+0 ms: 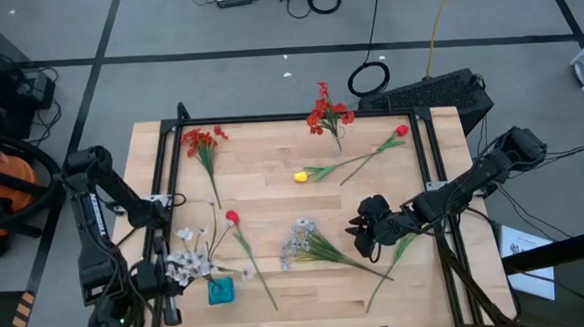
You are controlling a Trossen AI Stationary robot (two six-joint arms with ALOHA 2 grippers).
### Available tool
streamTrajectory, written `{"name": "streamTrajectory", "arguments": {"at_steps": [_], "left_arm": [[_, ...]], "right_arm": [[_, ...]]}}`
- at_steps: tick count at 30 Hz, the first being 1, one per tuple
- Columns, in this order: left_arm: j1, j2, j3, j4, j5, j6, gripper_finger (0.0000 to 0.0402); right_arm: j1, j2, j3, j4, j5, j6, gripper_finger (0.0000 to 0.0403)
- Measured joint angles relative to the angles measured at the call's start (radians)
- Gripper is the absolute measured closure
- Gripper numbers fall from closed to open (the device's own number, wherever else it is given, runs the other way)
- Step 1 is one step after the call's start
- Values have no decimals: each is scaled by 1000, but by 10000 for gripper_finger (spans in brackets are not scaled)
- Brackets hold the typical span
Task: Sort flowers into vase by color
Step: Put the top white flowers into the blue flower vase
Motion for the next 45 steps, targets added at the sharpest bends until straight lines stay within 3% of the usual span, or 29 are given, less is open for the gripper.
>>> {"name": "streamTrajectory", "arguments": {"at_steps": [9, 20, 26, 35, 45], "left_arm": [[-14, 0, -39, 3, 1, -42, 391], [-17, 2, -288, 32, 13, -424, 391], [-17, 2, -307, 42, 54, -408, 391], [-17, 5, -307, 103, 65, -251, 391], [-17, 105, -307, 203, 37, -180, 391]], "right_arm": [[0, 0, 0, 22, 0, 0, 268], [0, 0, 0, 34, 0, -4, 268], [0, 0, 0, 34, 5, -3, 268], [0, 0, 0, 33, 56, -1, 268], [0, 0, 0, 33, 56, -1, 268]]}}
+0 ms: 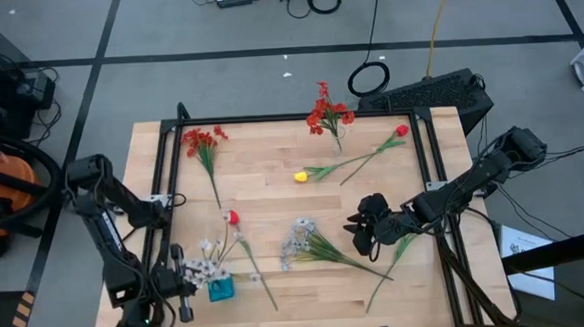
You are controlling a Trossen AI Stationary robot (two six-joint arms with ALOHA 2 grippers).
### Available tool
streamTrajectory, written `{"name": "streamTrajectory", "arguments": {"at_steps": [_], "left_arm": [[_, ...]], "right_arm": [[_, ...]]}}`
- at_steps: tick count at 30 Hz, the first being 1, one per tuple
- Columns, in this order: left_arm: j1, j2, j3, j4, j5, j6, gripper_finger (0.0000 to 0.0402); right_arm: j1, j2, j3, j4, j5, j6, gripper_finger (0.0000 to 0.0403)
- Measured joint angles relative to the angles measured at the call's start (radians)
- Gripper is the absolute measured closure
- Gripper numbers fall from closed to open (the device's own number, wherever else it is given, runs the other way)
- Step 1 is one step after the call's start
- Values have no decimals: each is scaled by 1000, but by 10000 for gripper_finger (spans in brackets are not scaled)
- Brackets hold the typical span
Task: Sort flowers into vase by color
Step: Put the top white flowers into the blue flower vase
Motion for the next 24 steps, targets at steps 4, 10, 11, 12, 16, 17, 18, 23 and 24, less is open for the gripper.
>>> {"name": "streamTrajectory", "arguments": {"at_steps": [4, 10, 11, 12, 16, 17, 18, 23, 24], "left_arm": [[0, 26, 1, 24, -17, 0, 386], [0, 37, 1, 66, -2, 1, 377], [0, 37, 1, 67, 3, 1, 377], [0, 37, 1, 67, 8, 1, 376], [3, 37, 1, 68, 50, 0, 375], [3, 37, 1, 68, 56, 0, 375], [3, 37, 1, 67, 59, 0, 375], [3, 37, 1, 63, 62, 1, 374], [3, 37, 0, 63, 62, 1, 374]], "right_arm": [[0, 0, 0, 1, 0, 0, 268], [0, 0, 0, 5, 0, 0, 268], [0, 0, 0, 5, 0, 0, 268], [0, 0, 0, 5, 0, 0, 268], [0, 0, 0, 7, 0, 1, 268], [0, 0, 0, 7, 0, 4, 268], [0, 0, 0, 7, 0, 7, 268], [-2, 0, 0, 7, 0, 11, 268], [-2, 0, 0, 7, -1, 11, 268]]}}
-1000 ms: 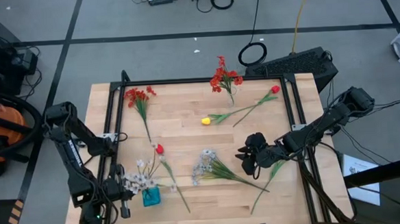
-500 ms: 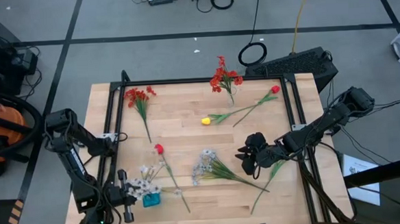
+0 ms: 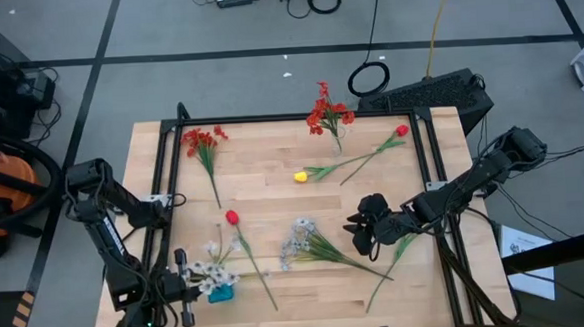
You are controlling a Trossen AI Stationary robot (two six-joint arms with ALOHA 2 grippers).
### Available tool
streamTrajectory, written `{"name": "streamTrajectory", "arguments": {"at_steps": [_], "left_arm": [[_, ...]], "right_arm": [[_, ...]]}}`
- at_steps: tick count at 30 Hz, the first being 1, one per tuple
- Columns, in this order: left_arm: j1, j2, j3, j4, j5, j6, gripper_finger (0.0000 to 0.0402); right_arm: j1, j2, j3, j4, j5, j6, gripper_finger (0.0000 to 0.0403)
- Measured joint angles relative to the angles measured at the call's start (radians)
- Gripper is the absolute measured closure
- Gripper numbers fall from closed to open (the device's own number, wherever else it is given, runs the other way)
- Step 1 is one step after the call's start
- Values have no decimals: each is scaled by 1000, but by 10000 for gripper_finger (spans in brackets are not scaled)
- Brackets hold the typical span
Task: Sort flowers into vase by color
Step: Put the top white flowers into the blue flower vase
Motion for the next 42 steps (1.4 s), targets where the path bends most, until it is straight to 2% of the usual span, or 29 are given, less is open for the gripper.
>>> {"name": "streamTrajectory", "arguments": {"at_steps": [15, 17, 25, 28, 34, 42], "left_arm": [[0, 0, 0, 4, 0, 0, 371], [0, 0, 0, 4, 0, 0, 359], [0, 0, -1, -3, 1, 26, 268], [0, 0, -1, 1, 35, 75, 259], [0, -24, 3, 7, 66, 78, 258], [0, -153, 5, -25, 173, 79, 258]], "right_arm": [[-1, 0, 0, -1, 0, 0, 268], [-1, 0, 0, -1, 0, 0, 268], [-1, 0, 0, -1, 19, -2, 268], [-1, 0, 0, -1, 39, 13, 268], [-1, 0, 0, -1, 45, 15, 268], [1, 0, 0, -1, 45, 15, 268]]}}
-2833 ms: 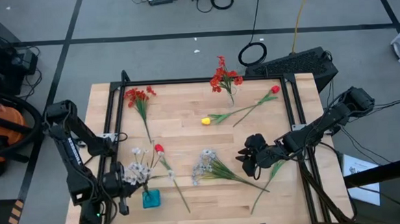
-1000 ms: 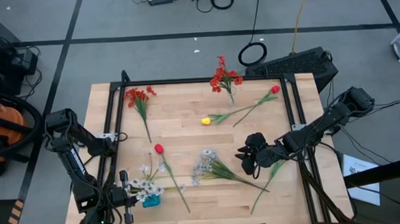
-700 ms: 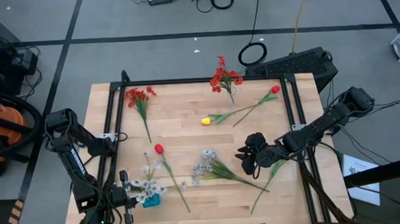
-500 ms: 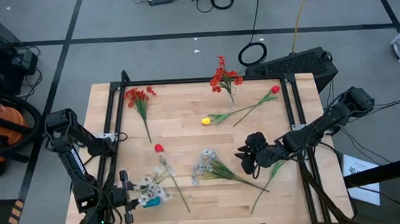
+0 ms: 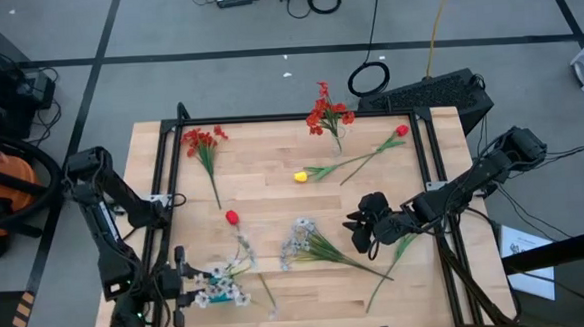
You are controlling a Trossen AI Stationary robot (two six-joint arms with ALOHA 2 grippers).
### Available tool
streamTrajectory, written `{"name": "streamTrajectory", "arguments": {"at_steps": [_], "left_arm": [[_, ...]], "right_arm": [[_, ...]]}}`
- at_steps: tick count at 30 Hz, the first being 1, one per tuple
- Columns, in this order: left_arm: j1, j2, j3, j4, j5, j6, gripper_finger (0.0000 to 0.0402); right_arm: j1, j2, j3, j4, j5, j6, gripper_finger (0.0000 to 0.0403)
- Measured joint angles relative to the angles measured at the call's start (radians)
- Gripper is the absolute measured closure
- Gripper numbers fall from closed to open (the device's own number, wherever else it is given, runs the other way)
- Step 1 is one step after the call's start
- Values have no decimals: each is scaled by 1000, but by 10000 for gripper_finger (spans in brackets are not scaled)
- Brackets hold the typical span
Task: Sort flowers into vase by color
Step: Put the top white flowers into the blue flower vase, then put the top red flower into the transparent flower vase
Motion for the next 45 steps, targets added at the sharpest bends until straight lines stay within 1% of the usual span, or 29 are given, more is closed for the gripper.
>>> {"name": "streamTrajectory", "arguments": {"at_steps": [3, 9, 13, 17, 19, 22, 26, 28, 32, 36, 41, 43, 45], "left_arm": [[0, -50, 0, -46, 16, 0, 258], [0, -149, 0, -165, 89, -1, 258], [0, -184, 1, -232, 85, -2, 258], [13, -192, 1, -308, 61, -24, 258], [29, -195, 1, -382, 59, -99, 258], [56, -195, 1, -543, 61, -302, 258], [84, -195, -9, -746, 102, -573, 258], [91, -195, -25, -814, 116, -663, 258], [116, -195, -61, -897, 145, -815, 258], [158, -195, -97, -945, 212, -920, 258], [214, -223, -162, -967, 318, -988, 258], [236, -248, -187, -965, 336, -994, 258], [258, -276, -198, -961, 331, -973, 258]], "right_arm": [[0, 0, 0, 0, 0, 3, 268], [1, 0, 0, 0, -6, 3, 268], [1, 0, 0, 0, -8, 3, 268], [1, 0, 0, -1, -5, 0, 268], [1, 0, 0, -1, -4, -3, 268], [1, 0, 0, -1, -1, -4, 268], [1, 0, 0, -1, -1, -8, 268], [1, 0, 0, -1, 0, -8, 268], [-2, 0, 0, -1, 7, -8, 268], [-17, 0, 0, -1, 11, -8, 268], [-43, 0, 0, -1, 68, -10, 268], [-57, 0, 0, -1, 76, -10, 268], [-70, 0, 0, -1, 77, -20, 268]]}}
